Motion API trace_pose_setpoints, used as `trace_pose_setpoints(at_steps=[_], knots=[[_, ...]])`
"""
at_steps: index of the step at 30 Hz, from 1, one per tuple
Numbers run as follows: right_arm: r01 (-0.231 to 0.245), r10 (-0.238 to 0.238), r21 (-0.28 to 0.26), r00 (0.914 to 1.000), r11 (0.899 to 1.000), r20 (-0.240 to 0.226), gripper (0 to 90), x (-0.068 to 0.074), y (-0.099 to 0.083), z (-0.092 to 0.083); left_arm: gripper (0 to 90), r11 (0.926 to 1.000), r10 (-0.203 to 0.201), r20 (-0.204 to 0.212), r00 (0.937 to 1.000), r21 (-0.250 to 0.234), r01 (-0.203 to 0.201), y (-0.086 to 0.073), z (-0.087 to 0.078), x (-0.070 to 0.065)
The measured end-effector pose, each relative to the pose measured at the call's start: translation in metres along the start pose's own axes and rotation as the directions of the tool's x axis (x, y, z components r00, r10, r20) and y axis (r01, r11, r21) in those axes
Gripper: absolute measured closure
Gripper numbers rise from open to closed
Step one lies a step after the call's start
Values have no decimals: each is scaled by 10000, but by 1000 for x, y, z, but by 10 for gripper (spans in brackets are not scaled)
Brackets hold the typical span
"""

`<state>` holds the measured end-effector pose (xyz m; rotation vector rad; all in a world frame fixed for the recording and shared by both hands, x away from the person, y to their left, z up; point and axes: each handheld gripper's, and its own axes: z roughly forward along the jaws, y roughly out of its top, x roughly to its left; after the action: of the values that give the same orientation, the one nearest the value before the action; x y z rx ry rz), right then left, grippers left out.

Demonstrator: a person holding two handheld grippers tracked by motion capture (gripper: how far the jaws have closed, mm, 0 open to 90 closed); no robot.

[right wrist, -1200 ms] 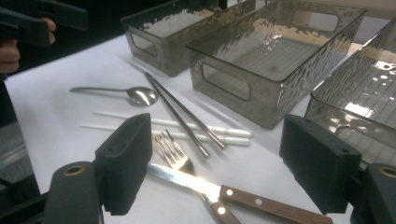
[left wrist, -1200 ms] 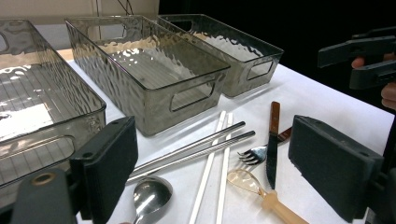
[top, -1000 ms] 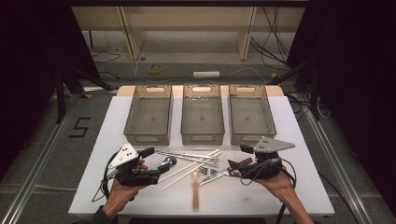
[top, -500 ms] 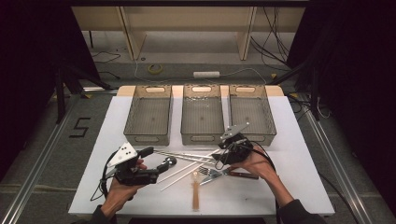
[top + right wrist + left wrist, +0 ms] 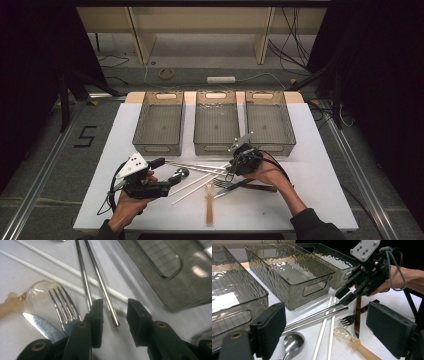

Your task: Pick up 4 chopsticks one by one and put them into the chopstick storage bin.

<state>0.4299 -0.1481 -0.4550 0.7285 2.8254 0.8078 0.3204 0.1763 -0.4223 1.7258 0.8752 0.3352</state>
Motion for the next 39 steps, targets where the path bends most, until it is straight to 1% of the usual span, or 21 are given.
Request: trace_pose_setpoints(at_steps=[4, 5, 6, 7, 8, 9, 10, 11, 12, 13, 14, 18, 23, 24, 29, 30, 31, 32, 34, 36, 39], knots=[[163, -162, 230, 9999, 9996, -10, 712, -1, 0, 4, 158, 10000, -6, 5, 10000, -19, 6, 0, 0, 0], [102, -102, 178, 9999, 9998, -7, 719, 0, 0, 5, 158, 10000, -1, 14, 10000, -18, 1, 0, 0, 0], [84, -83, 302, 10000, 9995, -43, 724, 0, -1, 6, 159, 10000, 1, 15, 10000, -32, -1, 0, 0, 0], [153, -153, 333, 9999, 9993, 2, 729, -1, -1, 7, 160, 10000, 3, 8, 10000, -34, -3, 0, 0, 0], [331, -330, 334, 9995, 9989, -29, 738, -2, -1, 8, 160, 10000, -1, 3, 10000, -37, 1, 0, 0, 1], [260, -259, 357, 9997, 9990, -36, 747, -1, -1, 8, 160, 10000, -6, 1, 10000, -39, 6, 0, 0, 1], [455, -454, 395, 9990, 9982, -24, 755, -1, -1, 9, 161, 10000, -2, -8, 10000, -43, 2, 0, 0, 1], [498, -498, 416, 9988, 9979, -7, 763, -1, -1, 9, 161, 10000, -14, 2, 10000, -41, 14, 0, -1, 1], [381, -380, 504, 9993, 9980, -19, 770, 0, -1, 9, 161, 10000, -16, 1, 10000, -39, 16, 0, -1, 1], [528, -528, 567, 9986, 9970, -15, 772, -1, -1, 10, 161, 10000, -21, 0, 10000, -40, 21, 0, -1, 1], [446, -445, 570, 9990, 9974, -39, 773, 0, -1, 11, 161, 10000, -10, 2, 10000, -16, 10, 0, -1, 1], [750, -742, 686, 9971, 9948, -147, 789, 0, 0, 11, 163, 10000, -36, -29, 10000, -26, 36, 0, -1, 2], [960, -941, 785, 9952, 9923, -274, 805, 2, 0, 13, 163, 10000, -44, -40, 10000, -19, 44, 0, -1, 2], [1069, -1045, 826, 9940, 9908, -326, 808, 1, 0, 13, 163, 10000, -45, -41, 10000, -16, 45, 0, -1, 2], [1276, -1239, 871, 9912, 9880, -465, 826, 1, 1, 13, 163, 10000, -82, -36, 10000, -34, 82, 0, -1, 2], [1572, -1527, 931, 9868, 9832, -537, 836, 2, 1, 13, 163, 10000, -59, -26, 10000, -4, 59, 0, -1, 2], [1572, -1527, 931, 9868, 9832, -537, 836, 2, 1, 13, 163, 10000, -51, -25, 10000, 17, 51, 0, -1, 3], [1772, -1728, 891, 9834, 9801, -557, 839, 2, 1, 13, 163, 10000, -47, -28, 10000, 22, 47, 0, 0, 3], [1845, -1798, 942, 9821, 9783, -561, 843, 3, 2, 12, 164, 10000, -56, -22, 10000, 35, 56, 0, 0, 3], [1865, -1815, 901, 9815, 9783, -611, 845, 2, 2, 11, 164, 10000, -87, -26, 10000, 15, 87, 0, 0, 3], [2035, -1991, 754, 9780, 9762, -623, 847, 2, 3, 7, 166, 9999, -95, -23, 10000, 48, 95, 0, 1, 3]])
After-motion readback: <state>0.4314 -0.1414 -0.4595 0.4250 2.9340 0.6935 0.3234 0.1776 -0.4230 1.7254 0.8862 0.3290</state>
